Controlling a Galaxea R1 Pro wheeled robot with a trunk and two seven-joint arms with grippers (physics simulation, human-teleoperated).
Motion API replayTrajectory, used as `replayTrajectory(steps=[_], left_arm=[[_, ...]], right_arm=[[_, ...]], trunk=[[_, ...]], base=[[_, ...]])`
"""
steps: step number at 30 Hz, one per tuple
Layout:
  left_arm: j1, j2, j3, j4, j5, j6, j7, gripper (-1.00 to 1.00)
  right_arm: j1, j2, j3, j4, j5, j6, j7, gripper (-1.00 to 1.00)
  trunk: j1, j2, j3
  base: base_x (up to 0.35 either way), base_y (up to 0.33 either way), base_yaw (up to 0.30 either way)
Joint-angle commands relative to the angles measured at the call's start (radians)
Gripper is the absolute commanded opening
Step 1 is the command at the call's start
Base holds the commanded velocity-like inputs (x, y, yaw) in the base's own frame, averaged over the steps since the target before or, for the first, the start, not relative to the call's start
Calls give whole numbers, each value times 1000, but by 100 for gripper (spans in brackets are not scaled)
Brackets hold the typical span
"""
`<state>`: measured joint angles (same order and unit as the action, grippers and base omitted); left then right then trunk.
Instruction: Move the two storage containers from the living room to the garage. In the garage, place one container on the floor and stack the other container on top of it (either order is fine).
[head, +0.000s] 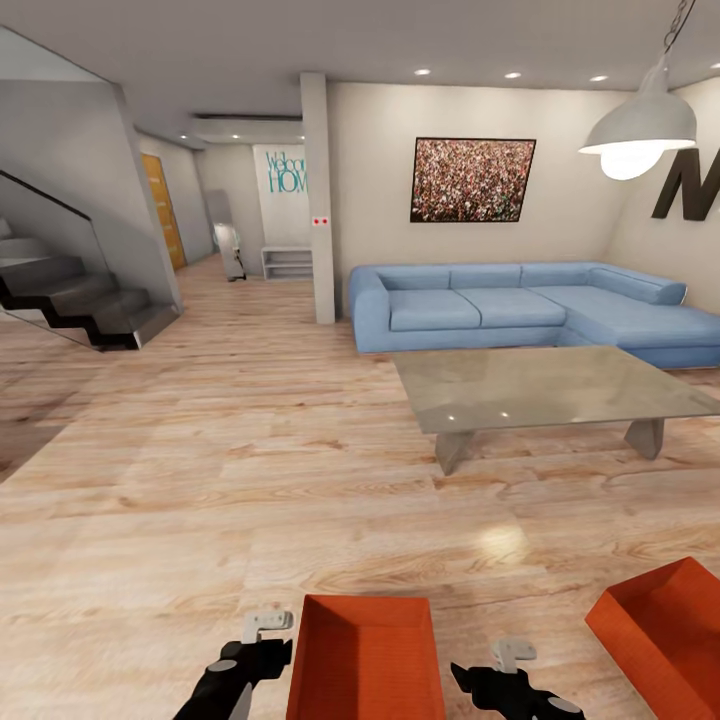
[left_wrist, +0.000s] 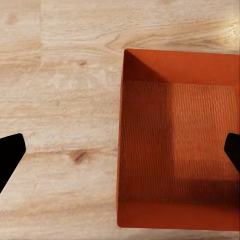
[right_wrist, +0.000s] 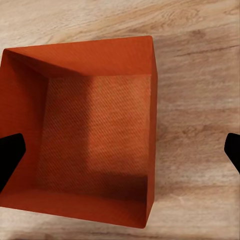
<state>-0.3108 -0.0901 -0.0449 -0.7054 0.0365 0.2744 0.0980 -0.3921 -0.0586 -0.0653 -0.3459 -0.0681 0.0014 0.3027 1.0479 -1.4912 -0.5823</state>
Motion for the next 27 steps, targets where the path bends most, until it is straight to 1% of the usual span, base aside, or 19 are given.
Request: replayTrajectory(steps=[1,11,17,20,27], left_arm=[[0,1,-5,-2,4,6,8,100],[-1,1,-8,0,2,12,13,100],[0,-1,-9,9,2,15,12,100],[-1,-3,-11,40,1,15,13,100],[-1,-3,-11,55,1,15,14,100]], right_arm=[[-1,0,-5,1,-7,0,7,100],[-1,0,-4,1,-4,0,7,100],[-1,1,-4,1,-4,1,8,100],[-1,2,-4,1,-4,1,9,100],[-1,2,-4,1,-4,1,10,100]], trunk=[[4,-8,-4],[42,-78,-37],[65,-120,-65],[77,-141,-79],[104,-190,-112]], base=[[0,0,0],[0,0,0],[0,0,0],[0,0,0],[0,0,0]])
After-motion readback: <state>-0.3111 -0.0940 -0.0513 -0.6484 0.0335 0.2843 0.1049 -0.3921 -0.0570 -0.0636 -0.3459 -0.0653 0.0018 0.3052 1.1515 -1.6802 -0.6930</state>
